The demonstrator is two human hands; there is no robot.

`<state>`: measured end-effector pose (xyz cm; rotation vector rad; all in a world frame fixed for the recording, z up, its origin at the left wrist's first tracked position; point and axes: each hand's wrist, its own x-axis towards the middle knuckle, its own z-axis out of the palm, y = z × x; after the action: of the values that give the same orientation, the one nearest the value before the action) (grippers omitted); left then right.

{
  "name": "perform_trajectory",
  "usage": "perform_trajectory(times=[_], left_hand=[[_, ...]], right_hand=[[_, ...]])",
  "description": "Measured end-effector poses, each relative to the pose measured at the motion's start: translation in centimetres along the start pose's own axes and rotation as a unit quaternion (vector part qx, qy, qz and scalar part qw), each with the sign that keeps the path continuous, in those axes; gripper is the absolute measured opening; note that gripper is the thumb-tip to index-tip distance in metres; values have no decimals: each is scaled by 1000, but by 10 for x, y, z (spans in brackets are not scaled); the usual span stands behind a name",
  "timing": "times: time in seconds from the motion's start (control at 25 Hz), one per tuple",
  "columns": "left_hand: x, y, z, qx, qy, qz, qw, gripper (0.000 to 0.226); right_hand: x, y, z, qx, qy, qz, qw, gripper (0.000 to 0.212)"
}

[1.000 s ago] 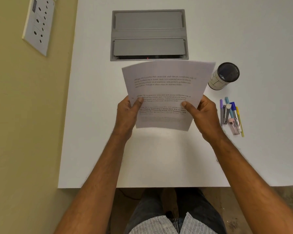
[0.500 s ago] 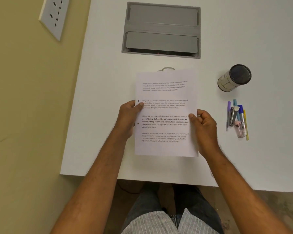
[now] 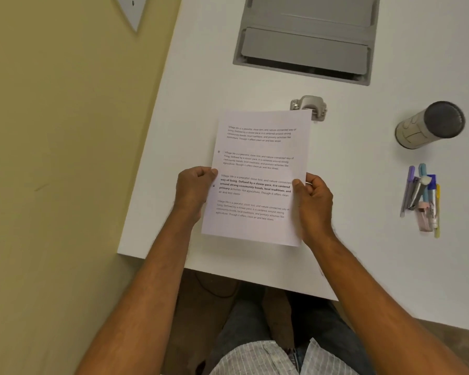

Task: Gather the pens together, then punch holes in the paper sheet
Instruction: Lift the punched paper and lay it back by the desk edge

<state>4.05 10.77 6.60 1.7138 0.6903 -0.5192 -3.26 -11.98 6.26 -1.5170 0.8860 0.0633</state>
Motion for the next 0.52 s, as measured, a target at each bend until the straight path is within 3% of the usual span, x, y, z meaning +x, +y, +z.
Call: perform_trajectory(times=[0.52], left_hand=[[79,-28,-99,103,122,22,987,18]], right_hand=[[9,23,116,-105,-155,18,982,25]])
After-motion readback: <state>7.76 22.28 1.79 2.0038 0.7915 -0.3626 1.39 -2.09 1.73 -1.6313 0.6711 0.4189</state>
